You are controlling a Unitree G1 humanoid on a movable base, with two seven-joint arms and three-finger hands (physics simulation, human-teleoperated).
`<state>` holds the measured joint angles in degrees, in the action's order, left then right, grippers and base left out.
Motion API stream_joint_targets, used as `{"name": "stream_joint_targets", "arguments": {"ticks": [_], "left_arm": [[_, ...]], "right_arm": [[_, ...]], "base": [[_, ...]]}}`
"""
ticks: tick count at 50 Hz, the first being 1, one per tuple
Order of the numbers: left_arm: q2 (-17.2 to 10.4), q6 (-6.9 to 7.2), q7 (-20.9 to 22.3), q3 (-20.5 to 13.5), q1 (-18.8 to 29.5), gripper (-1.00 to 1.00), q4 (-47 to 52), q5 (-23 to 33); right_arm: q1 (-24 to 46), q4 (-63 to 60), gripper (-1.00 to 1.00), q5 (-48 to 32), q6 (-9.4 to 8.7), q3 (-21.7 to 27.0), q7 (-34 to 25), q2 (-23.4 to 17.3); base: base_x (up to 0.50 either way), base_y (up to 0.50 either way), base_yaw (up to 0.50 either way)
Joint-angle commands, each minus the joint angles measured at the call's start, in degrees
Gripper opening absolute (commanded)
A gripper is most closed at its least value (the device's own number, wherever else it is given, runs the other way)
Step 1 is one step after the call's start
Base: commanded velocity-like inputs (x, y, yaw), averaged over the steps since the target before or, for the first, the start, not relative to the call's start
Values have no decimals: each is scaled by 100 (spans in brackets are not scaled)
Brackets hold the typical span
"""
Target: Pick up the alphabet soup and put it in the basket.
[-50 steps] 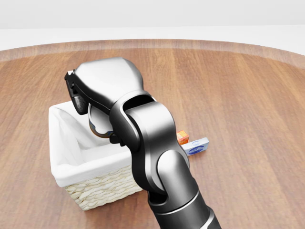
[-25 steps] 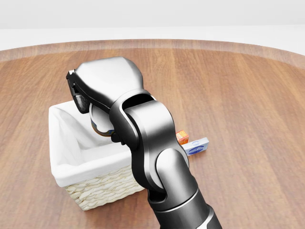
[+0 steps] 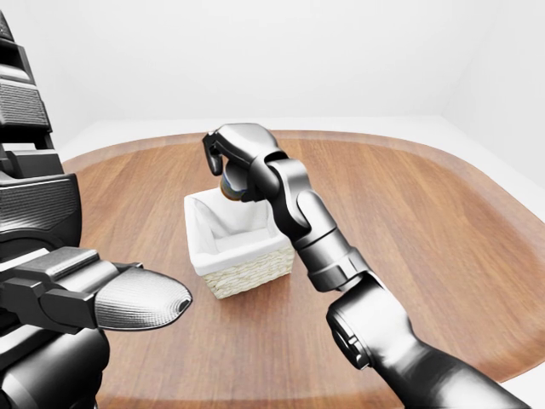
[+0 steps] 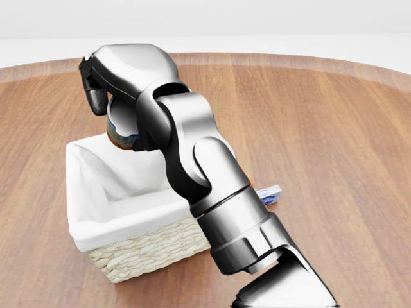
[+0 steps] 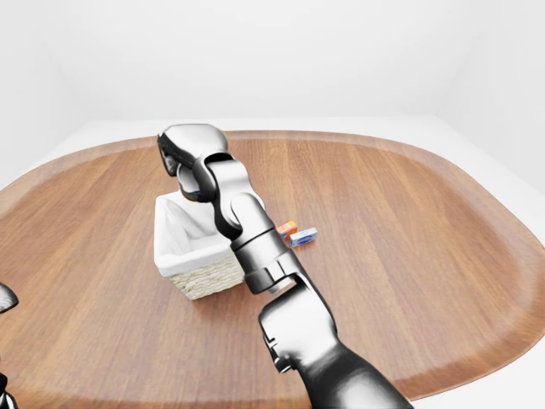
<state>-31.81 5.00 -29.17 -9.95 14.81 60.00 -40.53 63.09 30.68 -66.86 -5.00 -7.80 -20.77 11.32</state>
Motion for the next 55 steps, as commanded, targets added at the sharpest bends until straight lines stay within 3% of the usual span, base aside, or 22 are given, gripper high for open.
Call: {"name": "stream_joint_targets", "arguments": {"ticks": [1,19,31,55], "left_arm": [[-55,0,-21,22,-4,100,0,-24],[-81,0,-58,38,-18,100,0,-53],[-18,0,8,54,-15,100,0,26],[23,0,45,82,-6,100,0,45]], "right_arm": [[979,1686,-97,747,0,104,1034,-143],[1326,3368,-96,990,0,26,1884,28],[1183,4087,-97,1002,0,70,2546,55],[684,4444,-97,652,0,40,2856,244]], "base": [[0,0,0],[0,0,0],[0,0,0],[0,0,0]]}}
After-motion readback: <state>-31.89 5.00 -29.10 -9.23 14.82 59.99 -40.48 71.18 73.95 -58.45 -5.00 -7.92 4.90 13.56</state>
